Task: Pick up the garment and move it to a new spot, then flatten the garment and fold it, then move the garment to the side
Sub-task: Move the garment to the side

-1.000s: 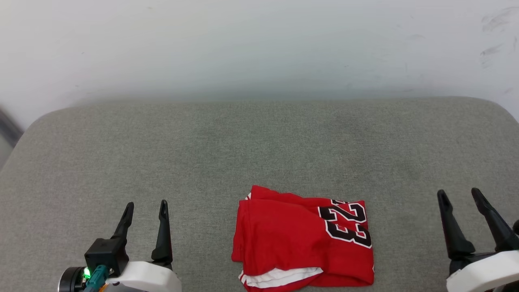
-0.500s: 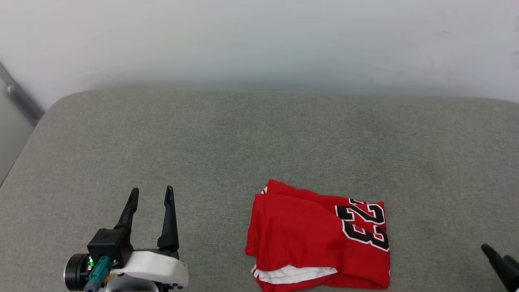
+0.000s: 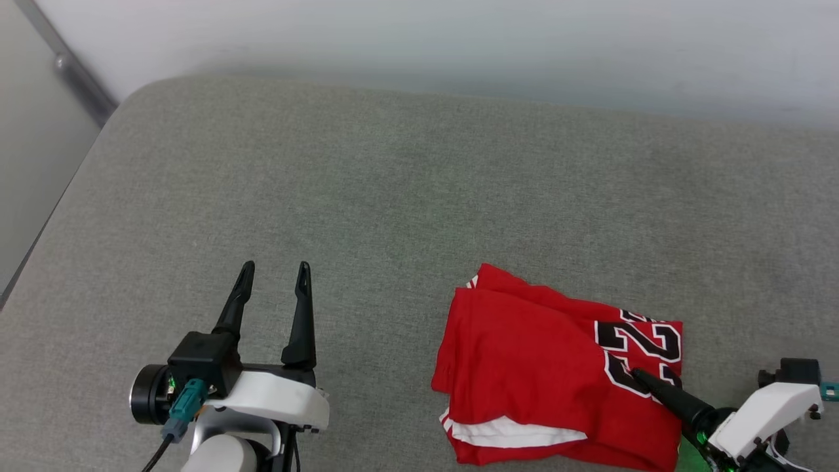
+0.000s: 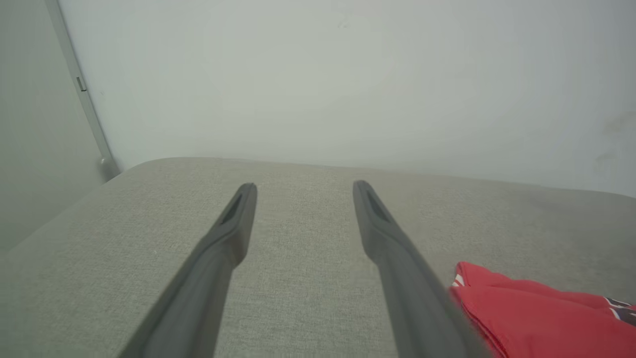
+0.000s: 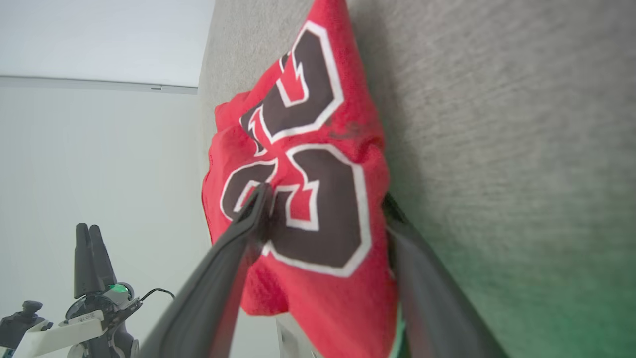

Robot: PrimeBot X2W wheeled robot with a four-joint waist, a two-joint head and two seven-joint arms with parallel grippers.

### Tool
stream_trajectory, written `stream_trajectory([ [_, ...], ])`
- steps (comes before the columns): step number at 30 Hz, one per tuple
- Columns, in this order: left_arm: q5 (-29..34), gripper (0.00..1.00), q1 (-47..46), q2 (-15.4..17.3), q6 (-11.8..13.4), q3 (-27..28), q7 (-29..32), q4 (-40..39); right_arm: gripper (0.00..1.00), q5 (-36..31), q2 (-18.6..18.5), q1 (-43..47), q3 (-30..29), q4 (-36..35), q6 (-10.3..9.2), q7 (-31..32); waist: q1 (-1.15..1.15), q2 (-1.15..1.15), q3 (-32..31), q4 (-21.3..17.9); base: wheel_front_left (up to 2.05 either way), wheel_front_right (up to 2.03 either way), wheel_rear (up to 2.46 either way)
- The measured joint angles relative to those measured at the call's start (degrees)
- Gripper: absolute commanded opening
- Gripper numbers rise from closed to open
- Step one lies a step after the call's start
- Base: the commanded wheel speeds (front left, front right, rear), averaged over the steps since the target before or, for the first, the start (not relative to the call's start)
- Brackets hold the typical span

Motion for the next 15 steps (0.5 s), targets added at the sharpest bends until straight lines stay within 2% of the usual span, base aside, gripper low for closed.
stream_trajectory([
  [3, 0.0, 1.0, -0.32, -0.09, -0.12, 0.13, -0.02, 0.51, 1.0, 2.23, -0.2, -1.13, 1.78, 1.63, 0.02, -0.91, 0.0, 0.0, 0.89, 0.82, 0.0, 0.0, 0.0],
  [4, 0.0, 1.0, -0.5, -0.1, -0.16, 0.18, -0.02, 0.66, 0.69, 2.58, -0.65, -1.33, 2.69, 1.79, 0.03, -1.25, 0.0, 0.0, 1.1, 0.99, 0.0, 0.0, 0.0],
  [5, 0.0, 1.0, -0.63, -0.08, -0.42, 0.3, -0.02, 0.77, 0.09, 2.91, -1.14, -1.54, 3.45, 1.89, 0.03, -1.57, 0.0, 0.0, 1.26, 1.11, 0.0, 0.0, 0.0],
  [6, 0.0, 1.0, -0.76, -0.07, -0.48, 0.45, -0.02, 0.9, 0.0, 3.1, -1.64, -1.77, 4.35, 1.75, 0.04, -2.31, 0.0, 0.0, 1.37, 1.18, 0.0, 0.0, 0.0],
  [10, 0.33, 1.0, -0.81, 0.22, -0.54, 1.0, -0.05, 1.24, 0.0, 1.91, -4.16, -2.08, 8.72, 0.62, 0.0, -5.01, 0.0, 0.0, 0.81, 0.72, 0.0, 0.0, 0.0],
  [15, 0.37, 1.0, -0.64, 0.62, -0.64, 1.37, -0.1, 1.41, 0.0, -6.61, -9.64, -2.57, 15.18, -0.78, 0.0, -9.23, 0.0, 0.0, -0.77, -0.9, 0.0, 0.0, 0.0],
])
